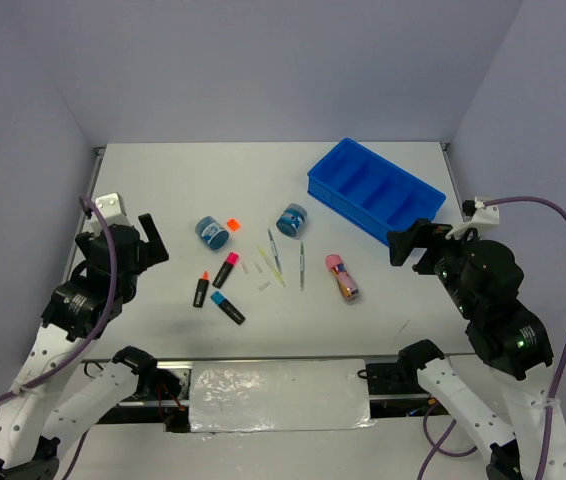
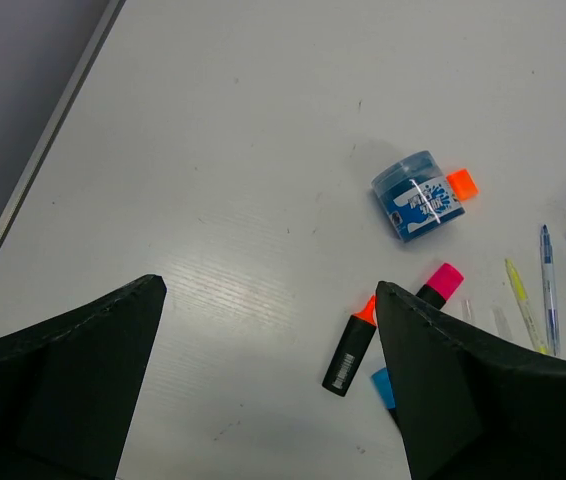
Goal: Sort the stationery into containers
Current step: Pick up the pen from the center of the board.
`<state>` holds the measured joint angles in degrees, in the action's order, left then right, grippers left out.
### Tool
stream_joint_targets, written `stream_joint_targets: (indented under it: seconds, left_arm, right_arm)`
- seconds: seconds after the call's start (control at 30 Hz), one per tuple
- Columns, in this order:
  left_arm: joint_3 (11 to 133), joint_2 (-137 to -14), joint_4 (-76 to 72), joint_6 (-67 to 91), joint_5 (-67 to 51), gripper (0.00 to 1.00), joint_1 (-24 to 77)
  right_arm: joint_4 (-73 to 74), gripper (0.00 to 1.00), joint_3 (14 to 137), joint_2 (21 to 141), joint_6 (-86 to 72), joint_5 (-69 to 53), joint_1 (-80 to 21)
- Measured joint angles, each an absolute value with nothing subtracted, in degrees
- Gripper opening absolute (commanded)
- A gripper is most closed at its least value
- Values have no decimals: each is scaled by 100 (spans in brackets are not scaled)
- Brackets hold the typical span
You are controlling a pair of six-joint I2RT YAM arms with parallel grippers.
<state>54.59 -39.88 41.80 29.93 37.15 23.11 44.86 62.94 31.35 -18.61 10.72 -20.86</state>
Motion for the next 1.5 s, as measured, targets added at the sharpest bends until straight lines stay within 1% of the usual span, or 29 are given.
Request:
stream_joint_targets:
  seconds: [0.4, 0.53, 0.63, 0.73, 0.9, 0.93, 0.97, 1.07, 1.13, 1.5]
  left_arm:
    - [5489, -4018, 4235, 3061, 3680, 99, 2311]
    - [5629, -4305, 4447, 3511, 3326, 99, 2305]
    - [5586, -4840, 4488, 3957, 2921, 99, 2303]
    - [5238, -5448, 4228, 4272, 2438, 96, 2305]
    - [4460, -6337, 3959, 4464, 1911, 94, 2392]
    - [4348, -6431, 3887, 4504, 1844, 93, 2410]
    - [4233, -6504, 3793, 4525, 1780, 90, 2425]
    - [3913, -6705, 3468, 4550, 1651, 85, 2445]
    - [3730, -6801, 3238, 4536, 1570, 83, 2447]
    - [3566, -7352, 2580, 4497, 1466, 81, 2447]
  right_arm:
    - [4482, 100, 6294, 3133, -1850, 967, -2086]
    - [4477, 100, 6287, 3133, -1809, 661, -2086]
    - [4414, 100, 6193, 3133, -1811, 377, -2086]
    - [4368, 100, 6025, 3142, -1817, 38, -2088]
    - [4346, 100, 5837, 3260, -1824, -390, -2088]
    - [4338, 100, 5787, 3269, -1831, -436, -2088]
    - [4333, 100, 5736, 3271, -1833, -491, -2086]
    - [4322, 100, 5645, 3249, -1837, -624, -2088]
    - [4283, 100, 5616, 3227, -1837, -696, -2086]
    - [4147, 100, 5601, 3221, -1841, -893, -2088]
